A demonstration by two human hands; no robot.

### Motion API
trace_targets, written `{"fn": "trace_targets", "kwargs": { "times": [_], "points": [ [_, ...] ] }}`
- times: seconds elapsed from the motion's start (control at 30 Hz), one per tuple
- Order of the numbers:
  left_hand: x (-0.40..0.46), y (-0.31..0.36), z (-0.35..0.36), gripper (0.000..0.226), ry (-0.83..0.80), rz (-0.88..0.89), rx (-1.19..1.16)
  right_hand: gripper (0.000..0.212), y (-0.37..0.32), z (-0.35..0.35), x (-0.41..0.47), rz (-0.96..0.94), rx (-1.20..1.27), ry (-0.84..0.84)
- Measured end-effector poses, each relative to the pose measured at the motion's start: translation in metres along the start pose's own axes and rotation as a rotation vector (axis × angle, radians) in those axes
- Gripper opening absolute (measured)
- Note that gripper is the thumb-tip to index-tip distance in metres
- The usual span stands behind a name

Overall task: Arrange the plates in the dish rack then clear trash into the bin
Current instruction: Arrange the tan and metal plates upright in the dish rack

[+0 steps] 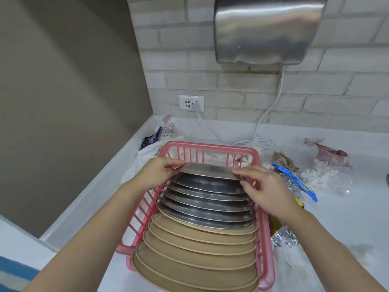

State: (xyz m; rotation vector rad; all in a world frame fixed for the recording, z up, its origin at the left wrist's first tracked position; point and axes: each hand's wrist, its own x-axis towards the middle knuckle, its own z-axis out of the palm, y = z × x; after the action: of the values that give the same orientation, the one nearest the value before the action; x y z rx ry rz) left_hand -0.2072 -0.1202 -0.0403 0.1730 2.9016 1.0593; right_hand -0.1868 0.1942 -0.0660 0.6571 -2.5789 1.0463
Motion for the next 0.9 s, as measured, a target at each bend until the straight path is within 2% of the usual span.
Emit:
{"fn": "trace_targets", "kwargs": {
  "times": [0.13, 0.27, 0.33, 0.43, 0.57, 0.73, 0.83, 0.9],
  "points": [
    [-0.003, -0.002, 0.001, 0.036, -0.016, 0.003, -0.046, 0.042, -0.004, 0.0, -0.006, 0.017, 0.011, -0.025],
    [-0.002, -0.007, 0.004, 0.052, -0.018, -0.071, -0.075, 0.044, -0.006, -0.003, -0.008, 0.06, 0.049, -0.079],
    [-0.004, -0.009, 0.005, 0.044, 0.013, -0.117, -0.143, 0.042, -0.008, -0.003, -0.009, 0.081, 0.068, -0.081],
    [-0.008, -0.007, 0.007, 0.033, 0.019, -0.157, -0.156, 0.037, -0.011, 0.0, -0.012, 0.12, 0.116, -0.01],
    [-0.013, -0.006, 0.012, 0.038, -0.029, -0.154, -0.167, 0.03, -0.013, 0.012, -0.017, 0.158, 0.11, 0.087],
    [-0.016, -0.009, 0.01, 0.043, -0.014, -0.162, -0.196, 0.038, -0.016, 0.017, -0.021, 0.158, 0.137, 0.127],
    [-0.018, -0.008, 0.008, 0.037, -0.001, -0.139, -0.195, 0.044, -0.016, 0.017, -0.023, 0.147, 0.147, 0.128],
    [-0.019, -0.007, 0.008, 0.035, -0.02, -0.134, -0.211, 0.04, -0.015, 0.017, -0.024, 0.154, 0.152, 0.142]
  ]
}}
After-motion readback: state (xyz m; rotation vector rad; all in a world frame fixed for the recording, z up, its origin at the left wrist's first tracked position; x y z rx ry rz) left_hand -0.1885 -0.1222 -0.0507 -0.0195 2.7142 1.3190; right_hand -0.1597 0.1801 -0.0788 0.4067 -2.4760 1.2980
